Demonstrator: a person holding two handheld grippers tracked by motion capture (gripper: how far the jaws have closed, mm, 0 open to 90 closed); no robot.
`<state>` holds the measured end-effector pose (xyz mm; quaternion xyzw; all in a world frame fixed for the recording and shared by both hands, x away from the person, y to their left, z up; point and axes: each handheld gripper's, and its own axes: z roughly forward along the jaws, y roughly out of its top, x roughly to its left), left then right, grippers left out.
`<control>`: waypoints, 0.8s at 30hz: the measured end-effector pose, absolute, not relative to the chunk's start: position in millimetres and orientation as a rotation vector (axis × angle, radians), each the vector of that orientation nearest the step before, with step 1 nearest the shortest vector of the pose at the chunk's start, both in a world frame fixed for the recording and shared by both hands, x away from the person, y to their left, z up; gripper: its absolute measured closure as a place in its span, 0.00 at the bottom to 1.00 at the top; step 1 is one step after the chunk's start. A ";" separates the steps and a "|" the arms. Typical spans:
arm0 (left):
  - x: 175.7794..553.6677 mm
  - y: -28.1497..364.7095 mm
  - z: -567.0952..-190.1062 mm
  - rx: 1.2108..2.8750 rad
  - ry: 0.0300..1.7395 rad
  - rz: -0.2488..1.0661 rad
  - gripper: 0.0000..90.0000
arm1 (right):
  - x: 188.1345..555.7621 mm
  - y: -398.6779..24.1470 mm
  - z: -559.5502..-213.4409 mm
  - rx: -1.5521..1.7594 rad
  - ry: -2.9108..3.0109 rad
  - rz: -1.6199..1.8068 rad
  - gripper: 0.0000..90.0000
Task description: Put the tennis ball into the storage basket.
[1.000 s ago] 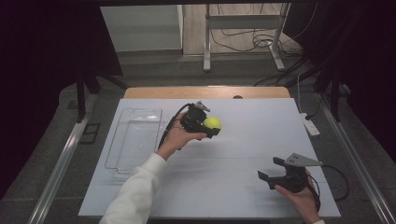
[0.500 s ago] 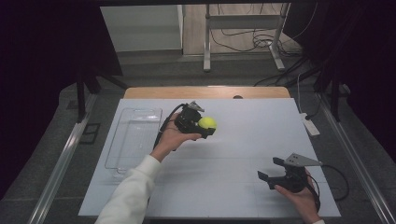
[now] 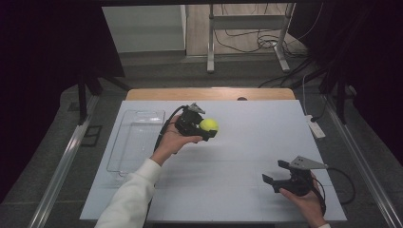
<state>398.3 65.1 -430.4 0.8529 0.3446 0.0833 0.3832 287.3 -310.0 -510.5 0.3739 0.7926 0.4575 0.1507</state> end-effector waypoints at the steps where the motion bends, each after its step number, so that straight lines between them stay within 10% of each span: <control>1: 398.0 65.5 -430.1 2.174 0.879 0.215 0.30 | 287.2 -310.0 -510.4 1.074 2.276 1.315 0.11; 24: 384.7 85.4 -418.6 2.109 0.885 0.280 0.30 | 287.2 -310.2 -510.3 1.078 2.272 1.319 0.11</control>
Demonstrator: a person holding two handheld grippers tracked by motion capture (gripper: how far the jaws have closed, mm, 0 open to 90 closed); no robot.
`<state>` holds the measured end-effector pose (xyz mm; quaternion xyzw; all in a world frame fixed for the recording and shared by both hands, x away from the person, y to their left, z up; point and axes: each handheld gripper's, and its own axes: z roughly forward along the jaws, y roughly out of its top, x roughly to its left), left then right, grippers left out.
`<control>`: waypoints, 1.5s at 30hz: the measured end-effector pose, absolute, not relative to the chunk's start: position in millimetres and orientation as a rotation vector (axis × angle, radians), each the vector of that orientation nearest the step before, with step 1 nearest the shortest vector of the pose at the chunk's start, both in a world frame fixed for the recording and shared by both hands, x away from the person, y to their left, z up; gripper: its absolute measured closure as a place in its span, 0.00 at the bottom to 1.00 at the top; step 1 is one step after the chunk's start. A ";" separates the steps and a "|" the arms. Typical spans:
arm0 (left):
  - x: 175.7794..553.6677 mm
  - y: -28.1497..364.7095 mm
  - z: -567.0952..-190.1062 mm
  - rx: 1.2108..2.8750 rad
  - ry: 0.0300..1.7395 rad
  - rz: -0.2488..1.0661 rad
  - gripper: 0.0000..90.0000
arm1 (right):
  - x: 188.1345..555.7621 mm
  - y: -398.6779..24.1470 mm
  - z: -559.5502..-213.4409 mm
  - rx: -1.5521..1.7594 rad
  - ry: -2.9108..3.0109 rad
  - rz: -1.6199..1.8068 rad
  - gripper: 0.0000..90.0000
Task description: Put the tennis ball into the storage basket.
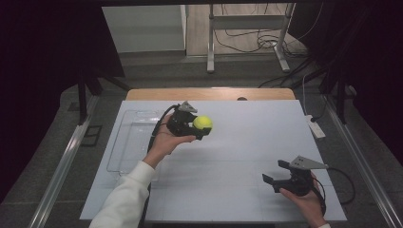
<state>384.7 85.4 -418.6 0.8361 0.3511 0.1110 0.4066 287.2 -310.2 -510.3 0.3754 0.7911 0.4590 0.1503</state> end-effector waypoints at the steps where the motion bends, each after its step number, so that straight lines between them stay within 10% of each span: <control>1: 383.9 86.0 -418.1 2.105 0.885 0.284 0.30 | 287.1 -310.3 -510.2 1.079 2.272 1.320 0.11; 45: 371.2 120.1 -407.9 2.036 0.930 0.356 0.30 | 287.4 -309.7 -510.8 1.077 2.274 1.311 0.11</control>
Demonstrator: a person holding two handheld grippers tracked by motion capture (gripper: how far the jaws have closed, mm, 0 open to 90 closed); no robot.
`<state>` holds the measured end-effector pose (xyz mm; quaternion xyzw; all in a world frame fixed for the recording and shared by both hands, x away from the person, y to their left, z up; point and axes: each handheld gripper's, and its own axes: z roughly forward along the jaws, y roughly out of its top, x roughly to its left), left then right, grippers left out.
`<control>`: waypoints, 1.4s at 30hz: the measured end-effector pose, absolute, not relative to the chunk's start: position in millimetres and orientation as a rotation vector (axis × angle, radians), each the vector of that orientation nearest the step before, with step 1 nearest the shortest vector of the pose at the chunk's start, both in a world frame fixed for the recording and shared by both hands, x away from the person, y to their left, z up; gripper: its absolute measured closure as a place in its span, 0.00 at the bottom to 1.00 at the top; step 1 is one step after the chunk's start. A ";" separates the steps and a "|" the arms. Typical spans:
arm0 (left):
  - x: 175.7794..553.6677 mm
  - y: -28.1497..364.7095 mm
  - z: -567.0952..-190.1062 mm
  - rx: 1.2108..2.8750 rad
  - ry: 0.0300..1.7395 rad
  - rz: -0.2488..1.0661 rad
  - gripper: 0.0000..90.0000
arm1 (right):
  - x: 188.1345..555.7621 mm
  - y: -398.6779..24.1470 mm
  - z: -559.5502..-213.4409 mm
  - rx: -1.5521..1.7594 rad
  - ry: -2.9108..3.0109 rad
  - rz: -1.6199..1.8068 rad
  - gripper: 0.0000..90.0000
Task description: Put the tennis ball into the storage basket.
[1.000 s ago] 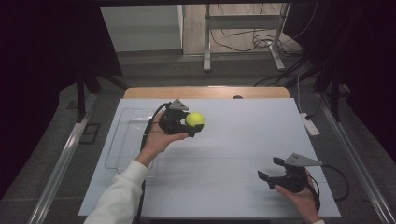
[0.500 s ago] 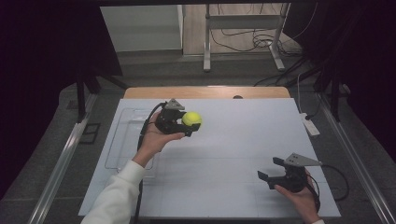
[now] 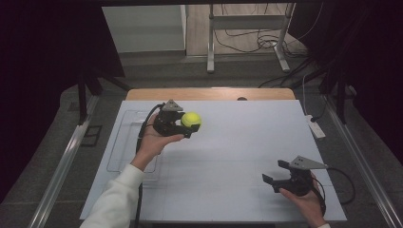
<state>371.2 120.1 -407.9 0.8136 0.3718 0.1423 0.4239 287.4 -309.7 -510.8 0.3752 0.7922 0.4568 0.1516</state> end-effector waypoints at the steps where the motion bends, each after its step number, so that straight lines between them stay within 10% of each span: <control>1: 371.0 121.2 -407.9 2.036 0.930 0.358 0.30 | 287.3 -309.7 -510.7 1.077 2.274 1.311 0.11; 42: 362.0 148.9 -401.4 1.997 0.969 0.423 0.30 | 287.3 -310.0 -510.6 1.089 2.264 1.302 0.11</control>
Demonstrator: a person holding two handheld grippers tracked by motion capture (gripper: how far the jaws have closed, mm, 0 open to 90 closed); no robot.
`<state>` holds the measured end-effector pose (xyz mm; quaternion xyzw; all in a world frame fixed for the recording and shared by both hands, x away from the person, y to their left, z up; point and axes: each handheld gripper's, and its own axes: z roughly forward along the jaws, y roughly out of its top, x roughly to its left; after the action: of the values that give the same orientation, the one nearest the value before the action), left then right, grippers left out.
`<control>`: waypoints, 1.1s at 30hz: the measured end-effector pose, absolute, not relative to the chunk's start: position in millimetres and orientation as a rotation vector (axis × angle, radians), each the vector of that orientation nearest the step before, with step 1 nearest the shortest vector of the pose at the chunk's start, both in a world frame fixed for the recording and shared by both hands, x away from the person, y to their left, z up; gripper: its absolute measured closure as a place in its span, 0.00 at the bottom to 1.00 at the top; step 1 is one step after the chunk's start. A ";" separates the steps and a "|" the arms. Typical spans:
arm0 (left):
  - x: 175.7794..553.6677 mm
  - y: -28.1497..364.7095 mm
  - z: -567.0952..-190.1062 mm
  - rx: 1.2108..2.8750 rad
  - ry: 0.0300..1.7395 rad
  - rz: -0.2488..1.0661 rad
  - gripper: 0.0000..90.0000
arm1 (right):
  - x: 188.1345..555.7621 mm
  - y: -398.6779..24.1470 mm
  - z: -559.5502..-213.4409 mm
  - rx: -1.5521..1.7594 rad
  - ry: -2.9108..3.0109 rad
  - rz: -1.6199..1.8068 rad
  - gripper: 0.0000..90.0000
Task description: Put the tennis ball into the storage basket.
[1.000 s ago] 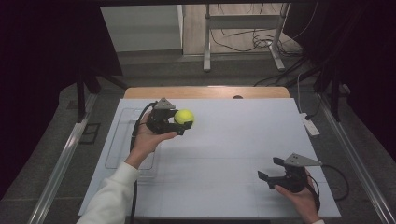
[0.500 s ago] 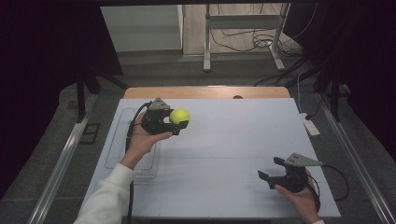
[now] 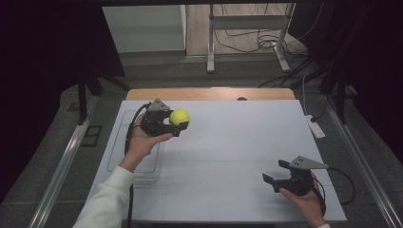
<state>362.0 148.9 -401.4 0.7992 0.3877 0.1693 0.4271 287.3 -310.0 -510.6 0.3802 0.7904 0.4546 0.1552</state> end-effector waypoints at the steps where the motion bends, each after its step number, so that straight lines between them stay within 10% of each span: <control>1: 361.9 149.4 -400.9 1.997 0.968 0.425 0.30 | 287.4 -310.0 -510.6 1.089 2.264 1.302 0.11; 33: 363.1 178.4 -397.3 1.966 1.049 0.483 0.30 | 288.1 -309.2 -511.6 1.089 2.266 1.304 0.11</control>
<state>363.1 178.4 -397.3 0.7836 0.4181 0.1924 0.4174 288.1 -309.2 -511.6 0.3801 0.7905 0.4548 0.1542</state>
